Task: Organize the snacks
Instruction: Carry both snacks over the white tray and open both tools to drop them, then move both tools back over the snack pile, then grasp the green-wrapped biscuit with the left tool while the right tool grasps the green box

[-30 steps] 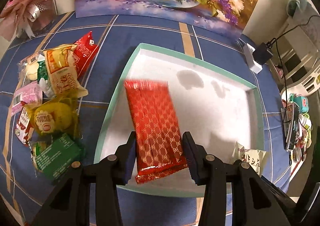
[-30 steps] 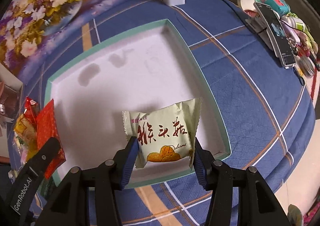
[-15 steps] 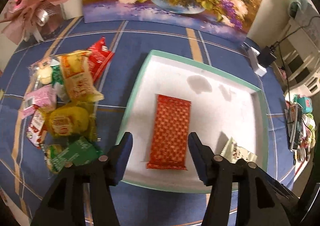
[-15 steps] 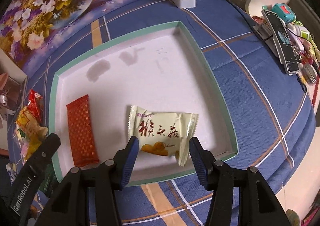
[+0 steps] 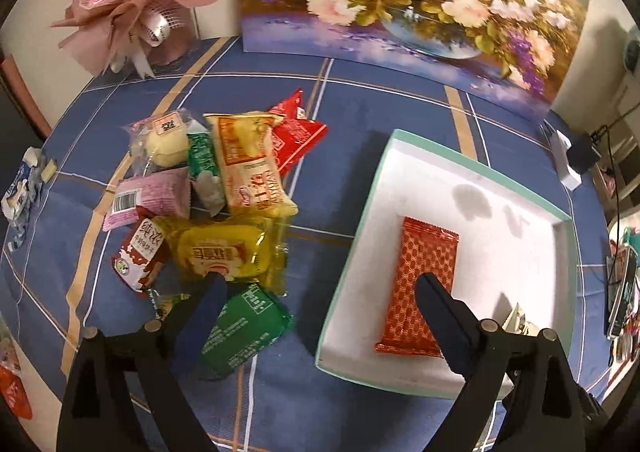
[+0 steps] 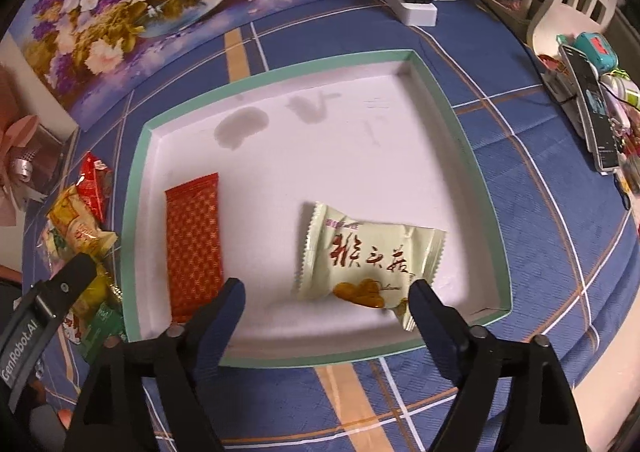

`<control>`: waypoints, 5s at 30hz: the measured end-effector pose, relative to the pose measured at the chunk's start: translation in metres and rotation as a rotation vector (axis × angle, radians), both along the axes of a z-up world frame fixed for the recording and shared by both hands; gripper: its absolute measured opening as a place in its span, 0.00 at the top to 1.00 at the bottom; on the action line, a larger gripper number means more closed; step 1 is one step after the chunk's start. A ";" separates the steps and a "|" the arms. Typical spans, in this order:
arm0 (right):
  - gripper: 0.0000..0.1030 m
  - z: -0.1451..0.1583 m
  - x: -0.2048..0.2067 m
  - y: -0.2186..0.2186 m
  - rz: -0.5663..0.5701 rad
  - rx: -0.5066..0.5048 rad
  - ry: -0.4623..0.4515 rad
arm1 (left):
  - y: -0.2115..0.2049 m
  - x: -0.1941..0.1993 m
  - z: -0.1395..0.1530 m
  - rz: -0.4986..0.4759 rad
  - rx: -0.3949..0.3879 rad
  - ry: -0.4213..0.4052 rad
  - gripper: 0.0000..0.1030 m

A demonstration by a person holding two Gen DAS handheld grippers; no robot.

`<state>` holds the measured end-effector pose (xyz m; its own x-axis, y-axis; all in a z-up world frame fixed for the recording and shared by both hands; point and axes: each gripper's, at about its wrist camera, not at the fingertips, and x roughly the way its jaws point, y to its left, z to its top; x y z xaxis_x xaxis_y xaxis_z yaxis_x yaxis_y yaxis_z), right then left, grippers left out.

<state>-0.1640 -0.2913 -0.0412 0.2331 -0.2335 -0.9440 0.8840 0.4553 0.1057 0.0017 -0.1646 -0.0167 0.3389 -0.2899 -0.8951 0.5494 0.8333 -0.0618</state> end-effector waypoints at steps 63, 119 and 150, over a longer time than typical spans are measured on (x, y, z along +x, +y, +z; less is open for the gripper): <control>0.01 0.004 0.130 0.113 0.380 -0.027 -0.144 | 0.169 0.117 -0.017 0.418 0.017 0.138 0.07; 0.23 -0.012 0.152 0.137 0.689 0.015 -0.102 | 0.160 0.102 -0.086 0.409 0.065 0.383 0.43; 0.24 -0.043 0.146 0.153 0.737 0.174 -0.062 | 0.163 0.098 -0.090 0.405 0.079 0.373 0.43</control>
<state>-0.0182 -0.1388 -0.0843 0.3254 0.1544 -0.9329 0.3478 0.8978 0.2700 0.0999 -0.0020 -0.1069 0.0654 -0.1293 -0.9895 0.1372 0.9833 -0.1194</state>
